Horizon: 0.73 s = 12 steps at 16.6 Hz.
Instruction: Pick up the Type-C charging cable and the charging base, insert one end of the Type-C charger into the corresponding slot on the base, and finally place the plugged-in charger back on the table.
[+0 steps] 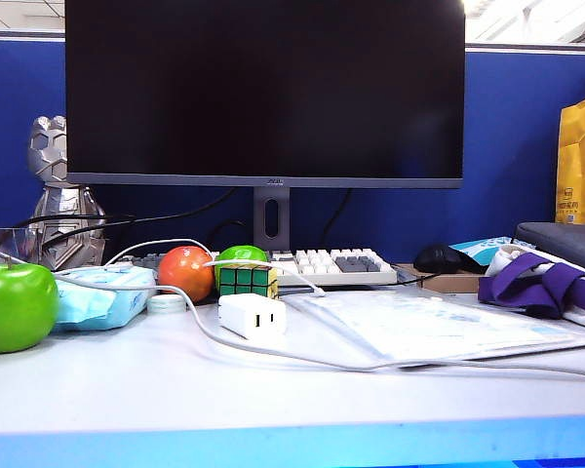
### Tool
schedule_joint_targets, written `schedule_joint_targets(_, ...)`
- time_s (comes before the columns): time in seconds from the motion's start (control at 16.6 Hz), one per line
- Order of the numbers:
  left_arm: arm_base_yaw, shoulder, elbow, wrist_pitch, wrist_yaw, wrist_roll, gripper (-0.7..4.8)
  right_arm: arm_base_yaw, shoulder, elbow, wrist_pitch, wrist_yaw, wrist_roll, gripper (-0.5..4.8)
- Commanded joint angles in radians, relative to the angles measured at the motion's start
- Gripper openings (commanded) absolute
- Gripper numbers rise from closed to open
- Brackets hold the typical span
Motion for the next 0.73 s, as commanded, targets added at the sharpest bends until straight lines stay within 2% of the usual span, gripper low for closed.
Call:
schedule_joint_targets(0.06,0.003,-0.002,-0.001,-0.016,0.004,-0.004,-0.05,0.002,-0.002,-0.008,0.0,-0.004,0.003,-0.01)
schedule_joint_targets(0.42,0.003,-0.002,-0.001,-0.008,0.004,-0.005,-0.05,0.001,-0.002,-0.007,0.003,-0.004,0.005,-0.01)
schedule_joint_targets(0.6,0.003,-0.002,0.044,0.053,0.0,-0.088,-0.05,0.001,-0.002,0.024,0.029,0.0,0.077,-0.01)
schedule_joint_targets(0.73,0.003,-0.002,0.089,0.053,-0.007,-0.096,-0.05,0.001,-0.002,0.069,0.032,-0.001,0.117,-0.01)
